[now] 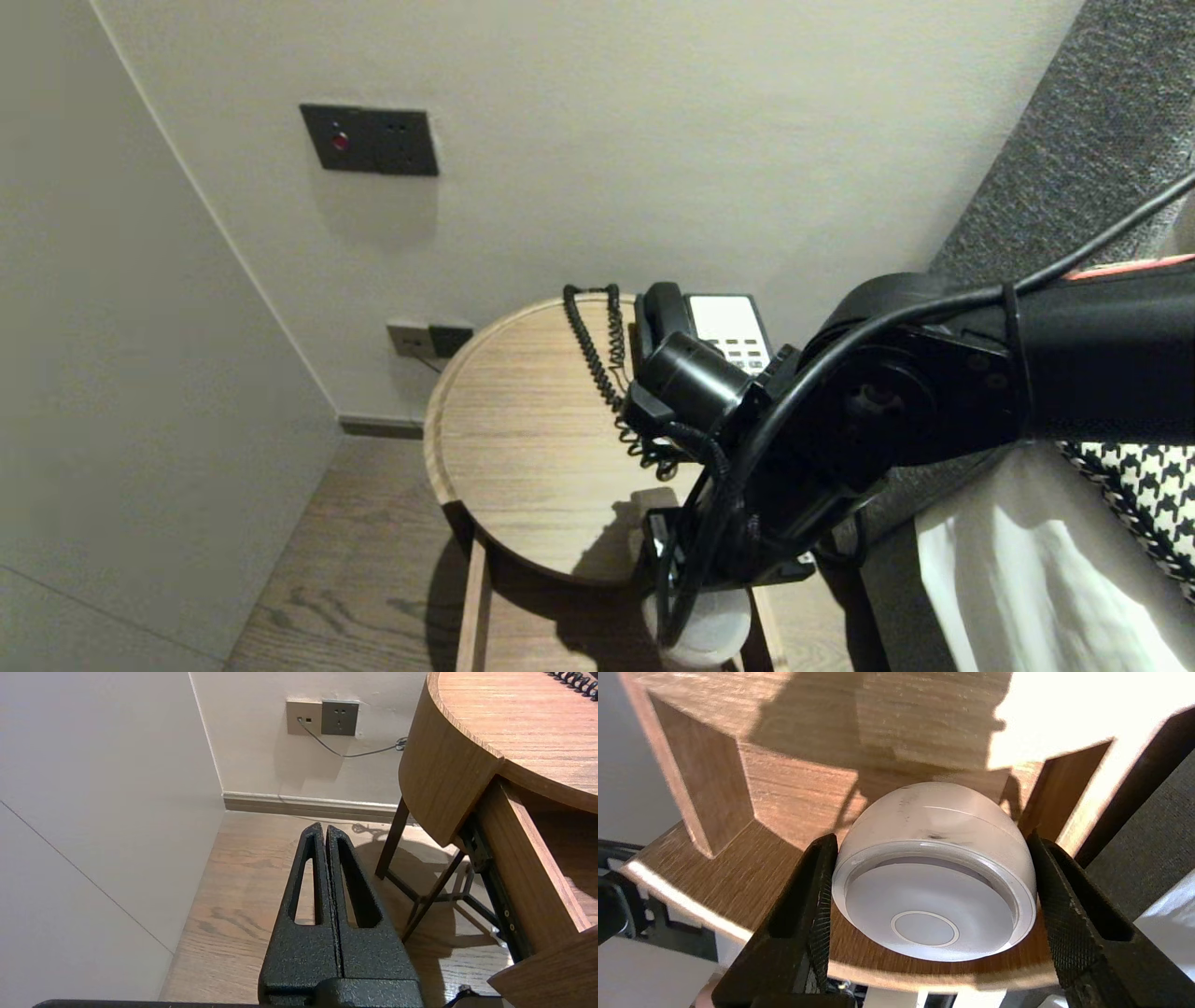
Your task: Take the remote control out of the drawer one by one and place them on the table
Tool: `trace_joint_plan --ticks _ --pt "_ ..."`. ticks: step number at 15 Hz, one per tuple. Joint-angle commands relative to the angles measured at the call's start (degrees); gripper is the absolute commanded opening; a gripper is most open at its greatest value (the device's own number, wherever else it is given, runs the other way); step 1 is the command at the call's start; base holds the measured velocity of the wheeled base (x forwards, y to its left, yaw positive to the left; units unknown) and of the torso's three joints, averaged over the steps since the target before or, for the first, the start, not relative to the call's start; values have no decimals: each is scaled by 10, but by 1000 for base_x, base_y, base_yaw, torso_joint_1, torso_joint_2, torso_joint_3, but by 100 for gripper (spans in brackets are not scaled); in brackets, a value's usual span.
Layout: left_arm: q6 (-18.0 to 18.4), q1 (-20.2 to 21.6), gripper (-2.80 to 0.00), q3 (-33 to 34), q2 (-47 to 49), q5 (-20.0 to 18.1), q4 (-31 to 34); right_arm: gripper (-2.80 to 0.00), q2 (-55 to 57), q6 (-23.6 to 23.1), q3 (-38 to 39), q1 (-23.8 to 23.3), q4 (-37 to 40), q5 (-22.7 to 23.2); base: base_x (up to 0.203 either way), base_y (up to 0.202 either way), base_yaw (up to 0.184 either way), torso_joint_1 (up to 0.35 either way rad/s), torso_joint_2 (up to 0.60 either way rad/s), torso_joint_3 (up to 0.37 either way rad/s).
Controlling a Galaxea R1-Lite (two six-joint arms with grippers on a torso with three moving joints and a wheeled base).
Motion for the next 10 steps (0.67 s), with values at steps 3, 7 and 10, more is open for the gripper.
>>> trace_joint_plan --ticks 3,7,10 --pt "0 0 -280 0 -1 0 0 -280 -44 3 -33 7 53 1 0 0 0 0 0 0" --pt "0 0 -280 0 -1 0 0 -280 -39 0 -86 -2 88 -2 0 0 0 0 0 0" --pt "0 0 -280 0 -1 0 0 -280 -9 -11 -124 -20 115 -5 0 0 0 0 0 0"
